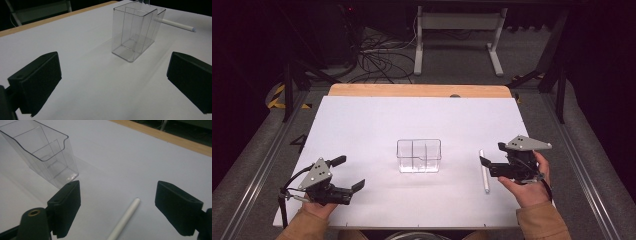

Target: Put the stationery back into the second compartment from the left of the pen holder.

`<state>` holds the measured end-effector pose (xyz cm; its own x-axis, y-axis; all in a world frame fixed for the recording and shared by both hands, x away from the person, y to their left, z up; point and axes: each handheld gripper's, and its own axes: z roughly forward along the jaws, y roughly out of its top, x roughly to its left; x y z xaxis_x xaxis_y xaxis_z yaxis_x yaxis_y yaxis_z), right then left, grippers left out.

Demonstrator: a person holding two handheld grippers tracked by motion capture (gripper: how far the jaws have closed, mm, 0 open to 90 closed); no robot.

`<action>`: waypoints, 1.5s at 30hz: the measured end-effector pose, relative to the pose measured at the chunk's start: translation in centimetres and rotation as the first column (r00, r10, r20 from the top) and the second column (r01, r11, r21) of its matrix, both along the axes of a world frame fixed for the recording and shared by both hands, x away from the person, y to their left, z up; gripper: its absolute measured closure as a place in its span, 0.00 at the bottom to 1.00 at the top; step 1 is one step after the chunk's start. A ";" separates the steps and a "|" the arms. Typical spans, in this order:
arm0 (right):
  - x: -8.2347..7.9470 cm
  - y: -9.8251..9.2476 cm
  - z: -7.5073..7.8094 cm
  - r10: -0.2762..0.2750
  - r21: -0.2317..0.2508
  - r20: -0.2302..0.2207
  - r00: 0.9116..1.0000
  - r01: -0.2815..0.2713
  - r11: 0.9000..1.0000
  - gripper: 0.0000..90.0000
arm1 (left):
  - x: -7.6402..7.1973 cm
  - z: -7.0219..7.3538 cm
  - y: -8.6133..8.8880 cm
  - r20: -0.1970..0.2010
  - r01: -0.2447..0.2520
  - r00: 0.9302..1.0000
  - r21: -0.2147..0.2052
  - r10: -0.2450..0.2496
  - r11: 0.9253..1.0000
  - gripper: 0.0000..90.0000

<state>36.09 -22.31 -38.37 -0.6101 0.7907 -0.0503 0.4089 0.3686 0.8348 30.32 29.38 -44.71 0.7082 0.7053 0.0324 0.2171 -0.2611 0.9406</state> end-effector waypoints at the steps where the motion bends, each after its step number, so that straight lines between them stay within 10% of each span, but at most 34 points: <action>1: 0.2 0.0 0.0 0.001 -0.002 -0.018 1.000 -0.001 1.000 0.28 | 0.0 0.0 0.0 -0.003 -0.001 1.000 0.000 0.001 1.000 0.00; 8: 1.7 0.7 0.1 -0.035 -0.057 -0.093 0.995 0.030 0.998 0.29 | 0.0 0.0 0.1 0.003 -0.007 1.000 0.006 0.007 1.000 0.00; 12: 2.7 0.8 -0.2 -0.077 -0.041 -0.197 0.977 0.070 0.997 0.29 | 0.0 -0.1 0.1 0.001 -0.008 1.000 0.000 0.008 1.000 0.00; 24: 4.5 1.6 -1.3 -0.185 -0.124 -0.268 0.946 0.156 0.980 0.37 | 0.0 -0.1 0.1 0.000 -0.009 1.000 0.003 0.009 1.000 0.00; 30: 5.2 2.1 -1.7 -0.257 -0.175 -0.322 0.911 0.209 0.962 0.41 | 0.1 -0.1 0.1 -0.006 -0.008 1.000 0.002 0.008 1.000 0.00; 37: 5.6 2.2 -2.0 -0.268 -0.180 -0.338 0.902 0.217 0.959 0.41 | 0.1 -0.1 0.0 0.000 -0.007 1.000 0.012 0.007 1.000 0.00; 40: 5.8 2.2 -2.4 -0.285 -0.164 -0.355 0.890 0.241 0.957 0.41 | 0.1 -0.1 0.0 0.000 -0.006 1.000 0.011 0.006 1.000 0.00; 45: 6.1 2.3 -3.1 -0.340 -0.169 -0.432 0.835 0.295 0.940 0.51 | 0.1 -0.1 0.0 0.000 -0.007 1.000 0.013 0.007 1.000 0.00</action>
